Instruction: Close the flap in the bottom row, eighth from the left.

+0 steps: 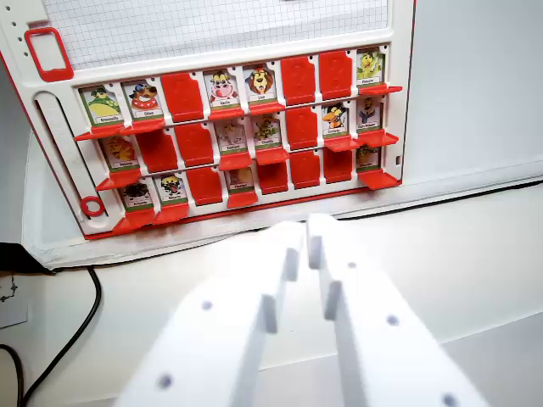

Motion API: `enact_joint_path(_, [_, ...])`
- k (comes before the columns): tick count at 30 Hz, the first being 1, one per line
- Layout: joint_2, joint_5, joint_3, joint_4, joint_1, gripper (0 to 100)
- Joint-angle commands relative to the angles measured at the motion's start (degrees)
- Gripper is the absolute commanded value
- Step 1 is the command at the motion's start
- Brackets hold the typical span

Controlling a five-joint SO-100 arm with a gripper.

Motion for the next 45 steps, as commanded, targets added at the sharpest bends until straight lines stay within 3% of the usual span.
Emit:
enact_joint_path(1, [1.85,-0.26,3.34,-6.77,1.85,0])
enact_joint_path(20, [1.41,0.18,4.13,-7.38,2.11,0])
enact_joint_path(31, [0.70,-2.37,12.39,-15.47,8.96,0])
enact_joint_path(38, [-0.53,-4.83,25.40,-30.23,14.41,0])
enact_joint_path(45, [-5.54,-6.42,36.30,-42.63,15.91,0])
